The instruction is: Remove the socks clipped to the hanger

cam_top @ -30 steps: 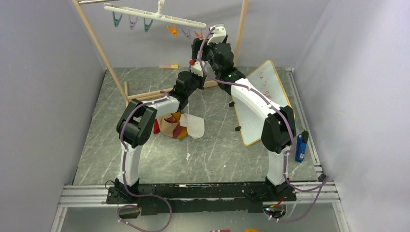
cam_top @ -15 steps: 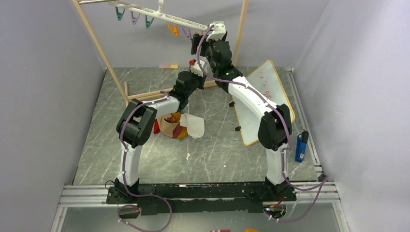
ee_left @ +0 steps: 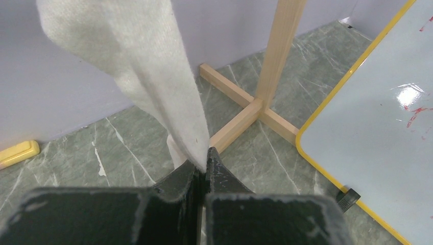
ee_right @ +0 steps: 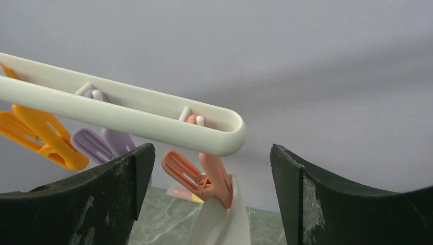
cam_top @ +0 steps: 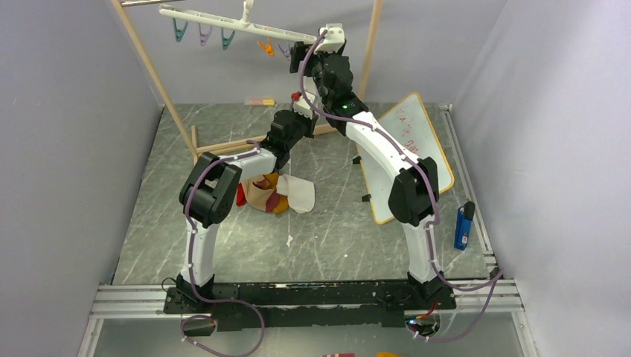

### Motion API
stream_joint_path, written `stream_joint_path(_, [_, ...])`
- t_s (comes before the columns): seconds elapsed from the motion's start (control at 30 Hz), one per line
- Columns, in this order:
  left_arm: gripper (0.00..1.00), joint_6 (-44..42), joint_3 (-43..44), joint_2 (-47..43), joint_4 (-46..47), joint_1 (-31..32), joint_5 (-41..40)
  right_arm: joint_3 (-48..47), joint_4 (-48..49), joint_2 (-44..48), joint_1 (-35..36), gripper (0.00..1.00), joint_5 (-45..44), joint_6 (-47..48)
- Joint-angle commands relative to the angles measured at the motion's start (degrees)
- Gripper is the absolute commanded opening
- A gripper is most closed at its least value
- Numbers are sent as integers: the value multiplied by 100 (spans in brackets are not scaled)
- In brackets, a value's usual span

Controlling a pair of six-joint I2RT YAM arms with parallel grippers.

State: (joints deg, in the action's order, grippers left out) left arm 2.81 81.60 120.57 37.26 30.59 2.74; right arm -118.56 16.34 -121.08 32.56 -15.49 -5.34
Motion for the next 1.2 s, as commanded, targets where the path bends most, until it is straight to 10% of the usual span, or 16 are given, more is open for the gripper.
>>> stream_joint_path(0.0, [5, 88, -74, -289, 257, 44, -11, -373, -2, -156, 0, 88, -91, 33])
stream_joint_path(1.17, [5, 53, -136, -403, 207, 44, -72, -651, -129, -338, -1, 66, -189, 42])
